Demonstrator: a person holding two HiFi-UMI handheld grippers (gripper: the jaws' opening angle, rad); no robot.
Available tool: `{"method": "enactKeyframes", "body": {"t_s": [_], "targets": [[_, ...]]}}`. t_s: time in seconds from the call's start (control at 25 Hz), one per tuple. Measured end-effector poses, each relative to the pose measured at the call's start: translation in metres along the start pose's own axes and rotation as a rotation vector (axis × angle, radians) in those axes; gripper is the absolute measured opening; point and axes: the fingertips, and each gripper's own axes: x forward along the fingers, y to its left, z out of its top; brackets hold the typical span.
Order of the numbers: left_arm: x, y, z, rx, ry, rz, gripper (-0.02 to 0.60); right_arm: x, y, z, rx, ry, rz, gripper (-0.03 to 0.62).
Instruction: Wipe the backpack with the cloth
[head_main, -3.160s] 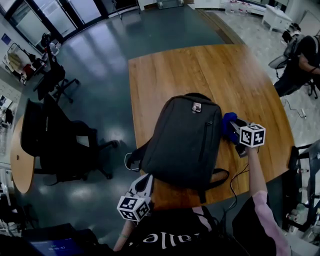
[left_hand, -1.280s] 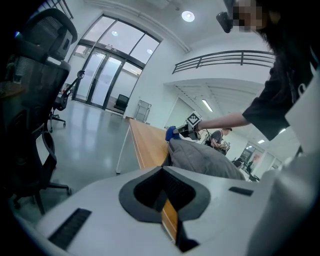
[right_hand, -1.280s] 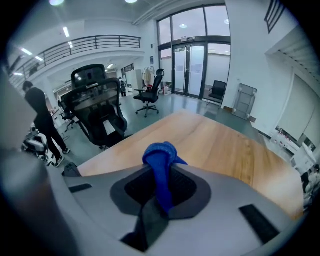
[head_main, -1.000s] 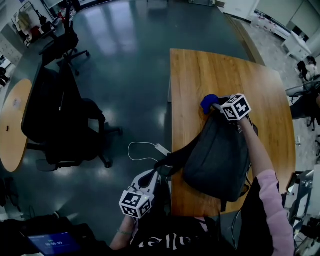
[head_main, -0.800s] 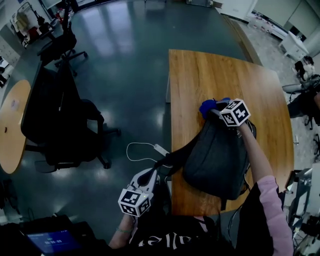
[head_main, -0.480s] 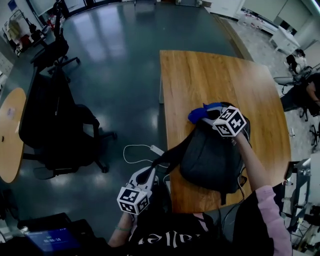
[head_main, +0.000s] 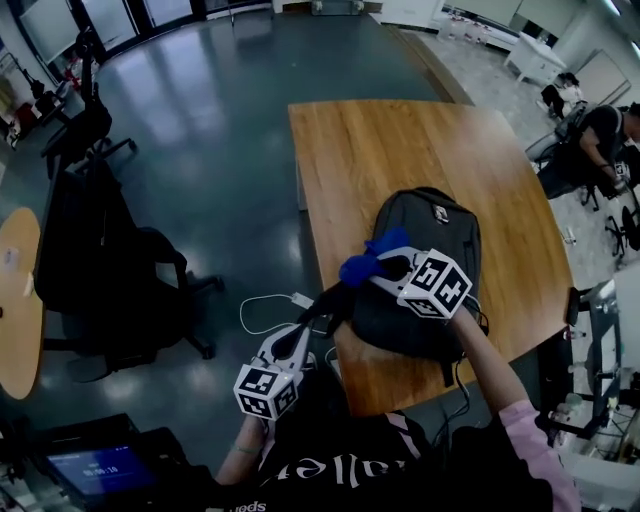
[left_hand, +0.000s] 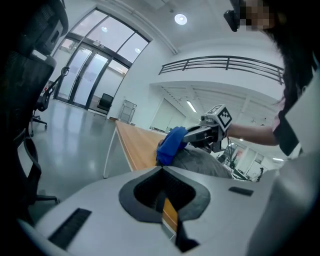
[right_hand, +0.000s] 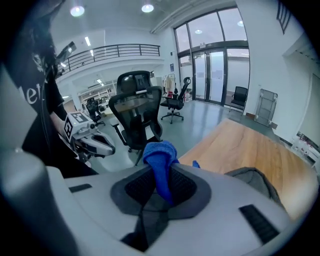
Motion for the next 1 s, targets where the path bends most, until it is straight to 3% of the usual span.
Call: {"method": "enactKeyframes", "body": {"t_s": [0.28, 0.48, 0.8, 1.0], "targets": [[-0.002, -0.005, 0.000, 0.041, 0.015, -0.061, -0.002, -0.003, 0.077, -0.009, 0.045, -0.063, -0.021, 0.054], [-0.004, -0.007, -0.003, 0.065, 0.038, -0.093, -0.002, -0.001, 0.121, -0.014, 0.168, -0.155, -0.032, 0.054], [-0.007, -0.007, -0.003, 0.088, 0.062, -0.109, -0.002, -0.007, 0.153, -0.008, 0.350, -0.297, -0.073, 0.054], [-0.006, -0.016, -0.011, 0.081, 0.078, -0.126, -0.002, -0.026, 0.146, 0.001, 0.421, -0.402, -0.144, 0.054]]}}
